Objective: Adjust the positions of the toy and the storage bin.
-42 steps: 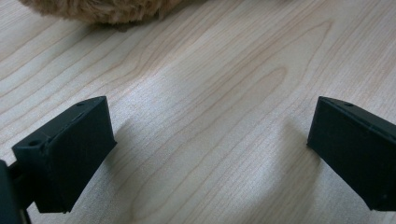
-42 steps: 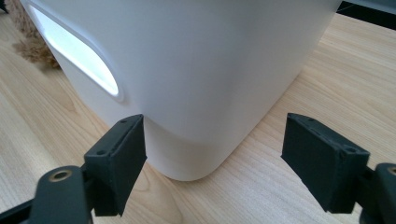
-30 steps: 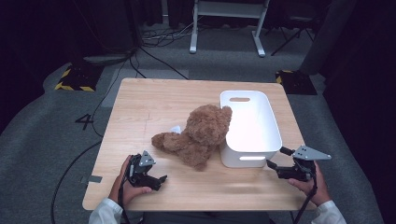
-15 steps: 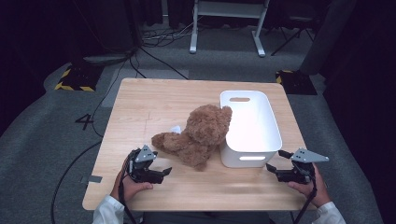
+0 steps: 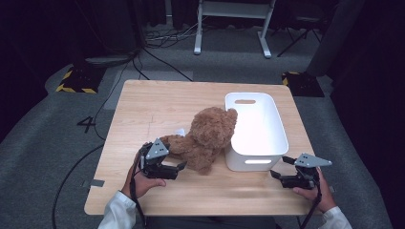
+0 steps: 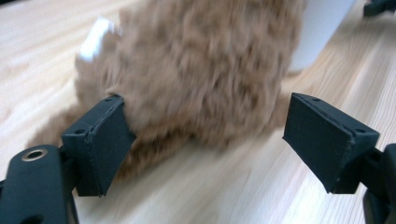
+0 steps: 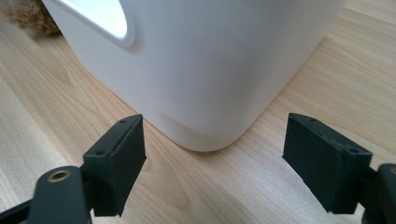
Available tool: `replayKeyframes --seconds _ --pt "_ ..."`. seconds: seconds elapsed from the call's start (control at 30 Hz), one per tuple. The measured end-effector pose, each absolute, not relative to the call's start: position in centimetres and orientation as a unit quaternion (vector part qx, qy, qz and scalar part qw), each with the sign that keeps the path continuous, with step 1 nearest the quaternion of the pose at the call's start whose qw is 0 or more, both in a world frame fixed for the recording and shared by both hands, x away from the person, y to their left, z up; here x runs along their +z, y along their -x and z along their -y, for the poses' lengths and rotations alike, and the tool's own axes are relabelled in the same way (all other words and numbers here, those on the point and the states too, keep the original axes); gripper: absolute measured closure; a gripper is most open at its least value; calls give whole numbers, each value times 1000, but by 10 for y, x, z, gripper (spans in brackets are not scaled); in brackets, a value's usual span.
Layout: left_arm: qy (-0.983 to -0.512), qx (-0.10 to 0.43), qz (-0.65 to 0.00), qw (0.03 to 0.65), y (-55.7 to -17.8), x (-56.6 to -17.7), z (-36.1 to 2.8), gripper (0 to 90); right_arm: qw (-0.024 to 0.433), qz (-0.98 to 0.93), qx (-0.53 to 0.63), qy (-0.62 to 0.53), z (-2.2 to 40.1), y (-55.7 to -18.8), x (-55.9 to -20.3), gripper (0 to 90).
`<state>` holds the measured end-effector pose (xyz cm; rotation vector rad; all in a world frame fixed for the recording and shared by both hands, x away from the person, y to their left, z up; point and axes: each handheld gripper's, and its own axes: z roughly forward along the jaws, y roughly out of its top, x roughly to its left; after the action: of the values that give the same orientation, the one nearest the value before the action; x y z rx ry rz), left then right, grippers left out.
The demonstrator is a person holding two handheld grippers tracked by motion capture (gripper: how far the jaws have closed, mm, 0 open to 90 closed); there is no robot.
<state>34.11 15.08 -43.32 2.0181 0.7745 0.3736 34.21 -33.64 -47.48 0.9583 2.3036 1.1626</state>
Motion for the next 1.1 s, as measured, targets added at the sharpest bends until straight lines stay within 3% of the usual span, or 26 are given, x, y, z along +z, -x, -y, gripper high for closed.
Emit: replayKeyframes --seconds 0.33,0.93,1.0,1.1 --pt "-798 161 -298 498 -349 -409 -125 162 189 -824 412 -340 334 -340 -478 212" --pt "-822 141 -303 461 -386 -425 -92 152 195 -829 400 -340 334 -340 -480 220" --pt "-821 142 -304 462 -388 -427 -93 184 197 -830 397 -339 333 -339 -480 221" --pt "-828 155 -295 451 -389 -427 -93 314 197 -832 395 -337 332 -340 -481 222"
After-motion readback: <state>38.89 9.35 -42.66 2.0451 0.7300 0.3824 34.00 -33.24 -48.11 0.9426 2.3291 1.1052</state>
